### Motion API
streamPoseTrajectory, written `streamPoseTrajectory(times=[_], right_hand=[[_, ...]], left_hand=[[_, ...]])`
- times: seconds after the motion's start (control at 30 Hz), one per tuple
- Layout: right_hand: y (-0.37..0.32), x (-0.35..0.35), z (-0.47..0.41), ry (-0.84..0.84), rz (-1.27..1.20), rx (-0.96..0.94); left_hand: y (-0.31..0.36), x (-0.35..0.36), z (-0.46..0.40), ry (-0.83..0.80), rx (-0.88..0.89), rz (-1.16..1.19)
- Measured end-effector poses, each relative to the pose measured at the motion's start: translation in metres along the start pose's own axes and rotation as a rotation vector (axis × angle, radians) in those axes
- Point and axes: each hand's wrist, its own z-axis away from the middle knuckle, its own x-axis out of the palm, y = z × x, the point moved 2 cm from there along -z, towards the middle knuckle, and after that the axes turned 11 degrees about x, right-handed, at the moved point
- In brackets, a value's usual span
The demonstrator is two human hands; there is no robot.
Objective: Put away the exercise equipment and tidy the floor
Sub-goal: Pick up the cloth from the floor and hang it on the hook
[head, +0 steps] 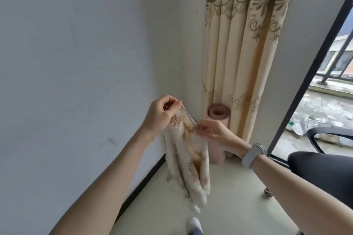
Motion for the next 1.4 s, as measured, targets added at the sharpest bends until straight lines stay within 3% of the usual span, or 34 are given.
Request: streamPoseTrajectory(times=[0.2,0.33,0.53,0.73,0.9,1.07,1.17,1.23,1.4], right_hand=[[-0.052,-0.078,-0.16,0.142,0.087,-0.088],[-0.101,-0.146,-0.247,0.242,0.095,-0.176],[-0.182,-0.239,-0.35,0.373,0.166,-0.421],[-0.237,-0.305,-0.447,0.45,0.198,-0.601],[-0.287,-0.344,-0.517,0.492,0.077,-0.651],[-0.327,-0.36,-0.558,0.371,-0.058,-0.794],[-0.336,-0.365,-0.578,0.37,0.039,-0.894],[-0.34,-0.368,-0.594,0.404,0.132,-0.91],[-0.366,-0.38,-0.633,0.614,0.285,-0.826]], left_hand=[[-0.04,-0.025,-0.165,-0.006,0.065,-0.111],[-0.038,-0.05,-0.271,-0.145,0.077,-0.266],[-0.014,-0.074,-0.401,-0.256,0.048,-0.3],[0.014,-0.086,-0.507,-0.101,0.079,-0.388],[0.051,-0.101,-0.577,0.087,0.11,-0.387],[0.067,-0.121,-0.624,0.369,0.261,-0.343],[0.07,-0.132,-0.651,0.528,0.369,-0.335],[0.072,-0.138,-0.666,0.513,0.374,-0.397],[0.077,-0.153,-0.7,0.243,0.264,-0.594]])
